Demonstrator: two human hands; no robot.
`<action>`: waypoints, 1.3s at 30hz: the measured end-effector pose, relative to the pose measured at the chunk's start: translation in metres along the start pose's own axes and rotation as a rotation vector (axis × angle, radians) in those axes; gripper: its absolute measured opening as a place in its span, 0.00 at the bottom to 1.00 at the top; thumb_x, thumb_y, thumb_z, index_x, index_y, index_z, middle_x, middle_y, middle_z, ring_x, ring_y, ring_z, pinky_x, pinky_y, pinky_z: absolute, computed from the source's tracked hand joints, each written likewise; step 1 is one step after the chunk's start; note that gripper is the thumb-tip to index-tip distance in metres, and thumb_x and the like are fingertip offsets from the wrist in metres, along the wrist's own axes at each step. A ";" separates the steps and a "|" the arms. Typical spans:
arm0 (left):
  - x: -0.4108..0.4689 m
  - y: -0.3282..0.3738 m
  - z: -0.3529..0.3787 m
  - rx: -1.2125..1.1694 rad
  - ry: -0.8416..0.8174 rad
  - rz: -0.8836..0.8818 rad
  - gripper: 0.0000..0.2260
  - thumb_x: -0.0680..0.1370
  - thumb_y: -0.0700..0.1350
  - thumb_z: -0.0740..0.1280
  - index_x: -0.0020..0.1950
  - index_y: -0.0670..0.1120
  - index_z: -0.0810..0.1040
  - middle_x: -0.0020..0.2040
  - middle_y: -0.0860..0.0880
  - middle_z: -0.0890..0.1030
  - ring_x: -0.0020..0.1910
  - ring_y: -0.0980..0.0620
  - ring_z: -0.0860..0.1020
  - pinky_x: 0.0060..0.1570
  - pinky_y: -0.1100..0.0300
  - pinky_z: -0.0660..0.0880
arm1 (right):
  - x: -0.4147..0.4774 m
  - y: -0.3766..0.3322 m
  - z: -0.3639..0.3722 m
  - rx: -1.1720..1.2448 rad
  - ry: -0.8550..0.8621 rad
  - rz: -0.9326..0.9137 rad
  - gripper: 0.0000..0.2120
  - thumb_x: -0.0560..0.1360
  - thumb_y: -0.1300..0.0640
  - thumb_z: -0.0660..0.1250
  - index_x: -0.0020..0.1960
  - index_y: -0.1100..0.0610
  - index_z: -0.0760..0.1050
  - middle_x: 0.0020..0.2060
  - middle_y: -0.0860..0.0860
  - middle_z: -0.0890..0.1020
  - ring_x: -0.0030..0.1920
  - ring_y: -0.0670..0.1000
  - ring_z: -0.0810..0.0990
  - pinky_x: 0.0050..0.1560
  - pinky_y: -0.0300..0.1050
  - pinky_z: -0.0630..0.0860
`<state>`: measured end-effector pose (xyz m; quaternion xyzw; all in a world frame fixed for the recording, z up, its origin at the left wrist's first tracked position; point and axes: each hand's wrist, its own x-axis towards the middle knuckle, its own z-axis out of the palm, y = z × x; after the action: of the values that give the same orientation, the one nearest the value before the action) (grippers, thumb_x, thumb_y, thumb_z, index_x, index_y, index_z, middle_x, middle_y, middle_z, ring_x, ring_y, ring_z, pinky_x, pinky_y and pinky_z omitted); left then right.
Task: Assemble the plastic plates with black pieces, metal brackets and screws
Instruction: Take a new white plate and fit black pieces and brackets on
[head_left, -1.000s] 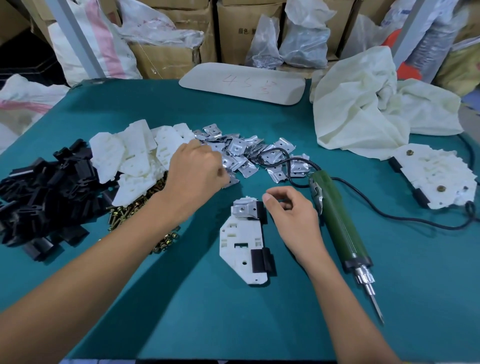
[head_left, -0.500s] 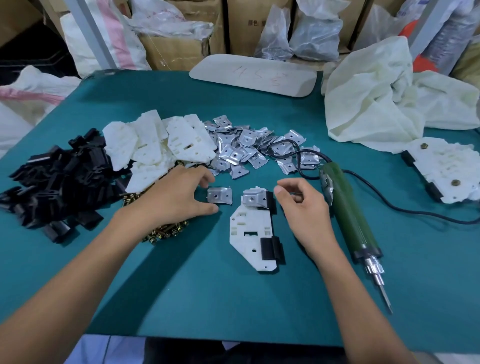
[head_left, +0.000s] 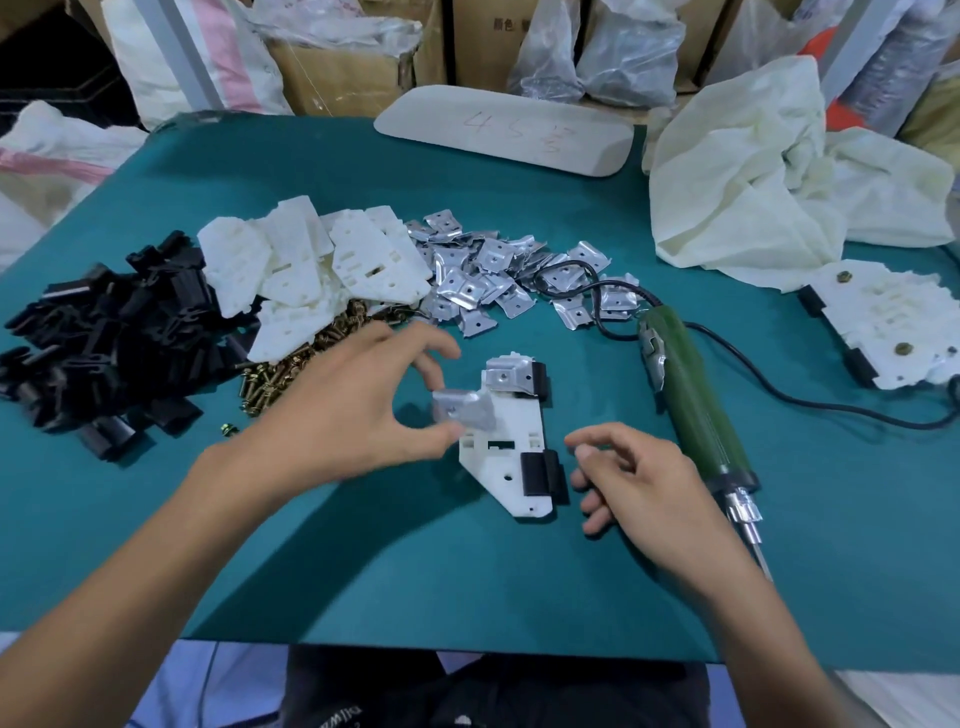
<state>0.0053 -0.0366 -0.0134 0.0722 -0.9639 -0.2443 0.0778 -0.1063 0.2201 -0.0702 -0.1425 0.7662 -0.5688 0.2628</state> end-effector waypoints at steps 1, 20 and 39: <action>-0.004 0.009 0.003 0.013 -0.030 0.039 0.25 0.68 0.65 0.70 0.63 0.64 0.68 0.51 0.67 0.77 0.54 0.65 0.70 0.53 0.61 0.70 | -0.002 0.001 0.000 -0.011 -0.017 0.011 0.10 0.82 0.62 0.64 0.49 0.52 0.82 0.33 0.52 0.82 0.29 0.50 0.78 0.32 0.43 0.80; -0.010 0.032 0.046 0.032 -0.080 0.102 0.27 0.72 0.64 0.71 0.68 0.58 0.69 0.51 0.62 0.76 0.53 0.58 0.70 0.49 0.55 0.73 | -0.002 -0.003 0.006 0.178 -0.139 0.087 0.02 0.80 0.61 0.71 0.52 0.56 0.82 0.36 0.54 0.86 0.36 0.51 0.84 0.43 0.42 0.83; 0.027 0.004 0.064 -0.879 0.199 -0.176 0.20 0.71 0.56 0.76 0.62 0.60 0.79 0.58 0.52 0.82 0.59 0.50 0.78 0.58 0.35 0.74 | 0.051 -0.037 0.019 0.408 -0.149 -0.090 0.10 0.72 0.60 0.76 0.50 0.47 0.85 0.44 0.55 0.86 0.45 0.52 0.85 0.51 0.49 0.83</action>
<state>-0.0337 -0.0084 -0.0634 0.1371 -0.7469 -0.6275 0.1721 -0.1403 0.1671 -0.0513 -0.1619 0.6068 -0.7110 0.3164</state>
